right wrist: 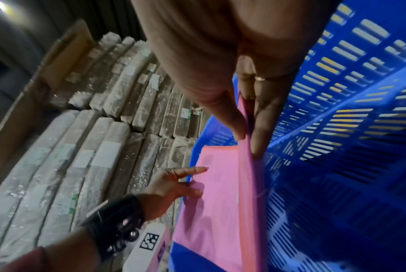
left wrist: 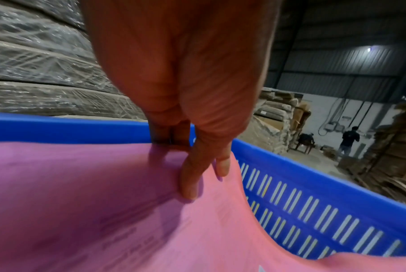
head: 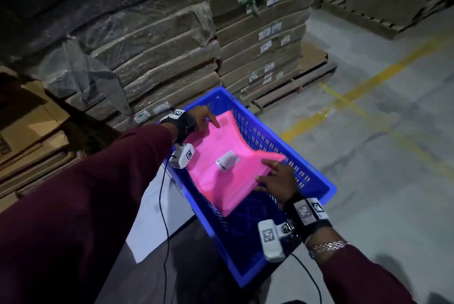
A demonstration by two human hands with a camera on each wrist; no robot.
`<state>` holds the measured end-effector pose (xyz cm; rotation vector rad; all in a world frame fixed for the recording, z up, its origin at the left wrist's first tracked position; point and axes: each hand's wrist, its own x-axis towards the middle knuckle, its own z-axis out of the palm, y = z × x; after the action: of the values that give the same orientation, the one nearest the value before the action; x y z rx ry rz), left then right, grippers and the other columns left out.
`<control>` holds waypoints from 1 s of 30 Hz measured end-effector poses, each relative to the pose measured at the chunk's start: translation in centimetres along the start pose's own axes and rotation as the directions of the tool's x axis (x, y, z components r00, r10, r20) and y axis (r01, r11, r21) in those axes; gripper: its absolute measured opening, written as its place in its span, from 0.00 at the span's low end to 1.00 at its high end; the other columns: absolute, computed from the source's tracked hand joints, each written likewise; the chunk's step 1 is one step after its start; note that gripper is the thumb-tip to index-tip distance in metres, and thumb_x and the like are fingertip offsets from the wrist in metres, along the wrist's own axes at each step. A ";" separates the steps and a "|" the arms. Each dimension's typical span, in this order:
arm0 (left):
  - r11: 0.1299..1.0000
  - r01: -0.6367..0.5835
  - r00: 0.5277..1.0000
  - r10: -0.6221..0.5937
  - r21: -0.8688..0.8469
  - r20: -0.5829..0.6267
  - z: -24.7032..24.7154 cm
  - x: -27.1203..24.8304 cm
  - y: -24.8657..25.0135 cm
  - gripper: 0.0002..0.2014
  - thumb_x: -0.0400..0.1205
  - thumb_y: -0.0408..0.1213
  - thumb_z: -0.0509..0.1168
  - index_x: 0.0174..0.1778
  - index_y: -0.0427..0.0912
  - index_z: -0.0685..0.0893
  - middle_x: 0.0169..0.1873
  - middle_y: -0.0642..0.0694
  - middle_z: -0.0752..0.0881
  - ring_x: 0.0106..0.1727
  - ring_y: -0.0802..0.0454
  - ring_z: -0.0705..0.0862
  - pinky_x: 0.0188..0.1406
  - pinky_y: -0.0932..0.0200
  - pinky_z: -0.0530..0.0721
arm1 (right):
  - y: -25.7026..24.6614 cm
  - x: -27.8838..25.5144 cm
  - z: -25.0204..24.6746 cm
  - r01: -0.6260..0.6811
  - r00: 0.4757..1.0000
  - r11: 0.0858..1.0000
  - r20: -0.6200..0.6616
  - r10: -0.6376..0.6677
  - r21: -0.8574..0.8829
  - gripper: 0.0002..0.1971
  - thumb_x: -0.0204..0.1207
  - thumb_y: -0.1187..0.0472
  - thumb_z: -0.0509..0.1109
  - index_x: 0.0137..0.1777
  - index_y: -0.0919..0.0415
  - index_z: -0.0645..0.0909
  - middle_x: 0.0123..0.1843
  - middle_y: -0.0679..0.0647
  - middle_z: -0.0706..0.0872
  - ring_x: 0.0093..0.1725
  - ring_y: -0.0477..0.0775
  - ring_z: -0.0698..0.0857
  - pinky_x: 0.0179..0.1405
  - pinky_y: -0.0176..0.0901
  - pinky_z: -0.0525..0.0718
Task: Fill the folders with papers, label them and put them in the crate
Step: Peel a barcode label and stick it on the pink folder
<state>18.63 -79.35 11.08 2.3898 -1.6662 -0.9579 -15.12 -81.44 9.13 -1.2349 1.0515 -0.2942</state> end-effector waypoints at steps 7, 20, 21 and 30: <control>0.996 0.083 0.990 -0.087 0.039 0.109 2.3 2.7 0.1 0.29 0.57 0.23 0.73 0.58 0.39 0.90 0.46 0.31 0.90 0.42 0.48 0.84 0.41 0.60 0.75 | 3.3 4.4 0.5 -0.218 0.973 0.967 0.051 0.226 -0.131 0.29 0.70 0.80 0.71 0.72 0.65 0.77 0.52 0.59 0.82 0.48 0.58 0.85 0.46 0.50 0.91; 0.981 0.189 0.981 -0.188 -0.034 0.041 6.9 3.4 -2.9 0.23 0.74 0.23 0.70 0.66 0.38 0.86 0.55 0.35 0.89 0.56 0.43 0.87 0.51 0.65 0.77 | 7.6 6.3 1.5 -0.399 0.907 0.876 0.028 0.421 -0.270 0.30 0.66 0.64 0.82 0.69 0.63 0.78 0.49 0.53 0.82 0.45 0.53 0.82 0.55 0.50 0.88; 0.985 0.169 0.985 -0.167 -0.035 0.043 6.8 3.2 -2.8 0.24 0.73 0.24 0.72 0.67 0.38 0.85 0.55 0.35 0.89 0.53 0.47 0.86 0.47 0.71 0.76 | 7.4 6.1 1.5 -0.395 0.914 0.885 -0.005 0.407 -0.247 0.31 0.65 0.65 0.83 0.69 0.64 0.78 0.41 0.51 0.80 0.38 0.50 0.80 0.42 0.44 0.88; 0.964 -0.100 0.995 0.096 -0.248 -0.026 1.9 -0.9 1.7 0.16 0.70 0.20 0.75 0.53 0.33 0.90 0.44 0.41 0.92 0.46 0.45 0.92 0.46 0.54 0.90 | 4.0 1.8 1.5 -0.175 0.981 0.973 0.109 0.159 0.152 0.28 0.64 0.87 0.72 0.63 0.67 0.79 0.55 0.64 0.82 0.48 0.57 0.82 0.32 0.33 0.85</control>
<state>16.00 -78.71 10.68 2.1275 -1.5396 -1.0618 -14.32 -80.28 4.72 -0.9989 1.0215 -0.1841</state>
